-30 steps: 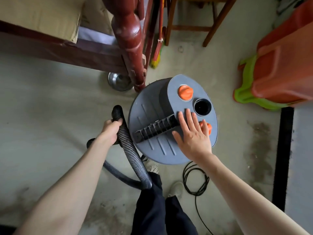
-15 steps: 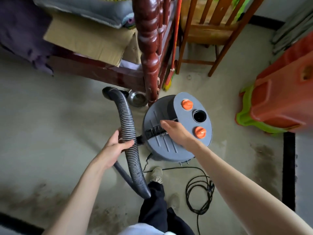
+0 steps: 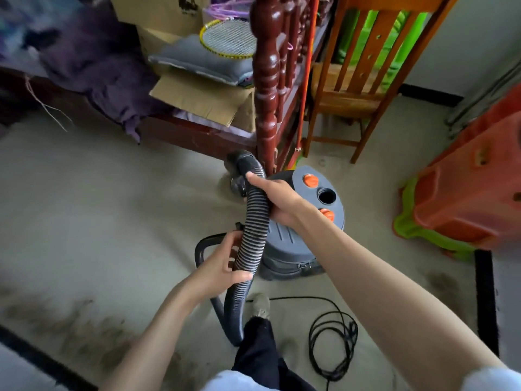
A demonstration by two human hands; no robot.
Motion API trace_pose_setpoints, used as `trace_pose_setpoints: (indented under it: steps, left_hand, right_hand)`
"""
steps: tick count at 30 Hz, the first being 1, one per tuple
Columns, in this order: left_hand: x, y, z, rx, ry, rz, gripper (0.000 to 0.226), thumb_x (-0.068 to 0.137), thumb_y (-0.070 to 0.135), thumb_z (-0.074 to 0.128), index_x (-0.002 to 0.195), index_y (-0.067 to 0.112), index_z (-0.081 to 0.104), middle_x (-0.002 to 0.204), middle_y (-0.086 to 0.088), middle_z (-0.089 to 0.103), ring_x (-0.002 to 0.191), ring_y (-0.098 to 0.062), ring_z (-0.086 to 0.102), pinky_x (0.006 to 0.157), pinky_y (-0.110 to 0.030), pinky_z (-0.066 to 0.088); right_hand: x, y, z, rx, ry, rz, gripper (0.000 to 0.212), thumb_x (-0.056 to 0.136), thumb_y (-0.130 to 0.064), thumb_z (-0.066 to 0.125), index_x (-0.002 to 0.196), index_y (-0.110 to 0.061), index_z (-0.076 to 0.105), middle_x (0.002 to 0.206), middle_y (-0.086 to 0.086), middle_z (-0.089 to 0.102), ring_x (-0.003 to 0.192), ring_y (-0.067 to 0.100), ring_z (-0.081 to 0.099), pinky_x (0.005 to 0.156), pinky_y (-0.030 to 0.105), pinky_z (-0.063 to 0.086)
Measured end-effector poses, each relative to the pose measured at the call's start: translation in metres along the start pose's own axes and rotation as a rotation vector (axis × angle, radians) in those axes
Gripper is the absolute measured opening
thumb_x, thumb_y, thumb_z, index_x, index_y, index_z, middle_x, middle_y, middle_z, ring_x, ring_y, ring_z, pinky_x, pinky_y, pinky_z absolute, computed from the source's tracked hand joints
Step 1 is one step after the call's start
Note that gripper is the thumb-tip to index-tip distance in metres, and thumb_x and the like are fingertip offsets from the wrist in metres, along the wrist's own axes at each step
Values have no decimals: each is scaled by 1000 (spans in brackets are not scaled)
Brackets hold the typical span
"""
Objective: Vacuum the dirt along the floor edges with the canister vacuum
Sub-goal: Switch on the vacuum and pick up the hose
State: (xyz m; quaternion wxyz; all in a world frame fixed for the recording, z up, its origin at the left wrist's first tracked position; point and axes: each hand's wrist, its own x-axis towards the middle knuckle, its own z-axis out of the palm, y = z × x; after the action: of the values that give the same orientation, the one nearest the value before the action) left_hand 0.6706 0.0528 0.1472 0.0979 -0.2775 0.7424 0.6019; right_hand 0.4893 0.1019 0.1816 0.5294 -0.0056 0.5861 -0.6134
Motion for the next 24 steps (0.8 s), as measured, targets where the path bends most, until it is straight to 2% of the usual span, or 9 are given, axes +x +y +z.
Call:
trace_pose_setpoints:
  steps: [4, 7, 10, 12, 14, 16, 18, 21, 24]
  left_hand:
    - [0, 6, 8, 149, -51, 88, 43, 82, 4, 70, 115, 25, 51, 110, 7, 62, 97, -8, 60, 85, -20, 48]
    - [13, 22, -6, -206, 56, 0, 17, 97, 12, 51, 112, 19, 55, 125, -9, 61, 97, -10, 61, 84, -20, 51]
    - [37, 52, -20, -531, 222, -156, 46, 100, 37, 37, 134, 6, 44, 137, -17, 51, 113, -25, 56, 100, -40, 45]
    - [52, 81, -20, -625, 145, -187, 70, 96, 52, 34, 148, 6, 27, 145, -18, 43, 128, -30, 47, 106, -44, 38]
    - [66, 113, -11, -782, -5, -140, 83, 87, 62, 36, 149, 7, 25, 145, -17, 44, 131, -30, 45, 107, -46, 36]
    - [72, 143, 6, -992, -127, -48, 69, 92, 58, 37, 136, 5, 44, 131, -17, 59, 122, -29, 55, 101, -44, 42]
    - [75, 160, 23, -1119, -123, -29, 52, 98, 44, 40, 127, 1, 51, 118, -19, 66, 112, -31, 61, 96, -44, 45]
    - [74, 174, 46, -1032, -95, -55, 50, 100, 34, 42, 134, -1, 45, 124, -23, 58, 119, -36, 55, 96, -45, 45]
    - [76, 195, 67, -875, -72, -54, 42, 100, 27, 46, 127, -4, 49, 125, -23, 57, 115, -37, 56, 89, -47, 49]
  right_hand:
    - [-28, -2, -10, -127, -24, -82, 12, 94, -11, 63, 85, -4, 57, 79, 15, 56, 65, 21, 54, 62, 33, 47]
    - [-53, 3, -46, -102, -55, -101, 4, 96, -7, 58, 97, -4, 57, 88, 17, 57, 71, 21, 55, 65, 32, 48]
    - [-79, 8, -84, -87, -104, -121, 17, 95, -2, 56, 109, -9, 60, 93, 8, 62, 82, 17, 60, 72, 27, 50]
    - [-97, 10, -102, -88, -150, -149, 26, 89, -4, 59, 114, -12, 61, 99, 6, 63, 89, 16, 60, 78, 24, 50]
    - [-112, 10, -116, -82, -195, -155, 38, 81, -9, 62, 119, -17, 60, 104, 5, 63, 97, 17, 60, 87, 27, 49]
    - [-126, 11, -128, -87, -209, -150, 44, 81, -9, 62, 123, -17, 58, 108, 6, 62, 103, 20, 58, 92, 30, 48]
    - [-139, 14, -138, -82, -193, -161, 46, 85, -5, 62, 130, -9, 55, 113, 10, 59, 103, 21, 57, 89, 31, 49]
    - [-154, 25, -148, -149, -106, -215, 47, 91, 3, 59, 137, -4, 51, 104, 4, 62, 91, 14, 61, 81, 28, 51]
    - [-162, 43, -152, -291, 92, -325, 40, 89, 4, 64, 123, -16, 60, 91, -8, 67, 86, 10, 62, 86, 36, 54]
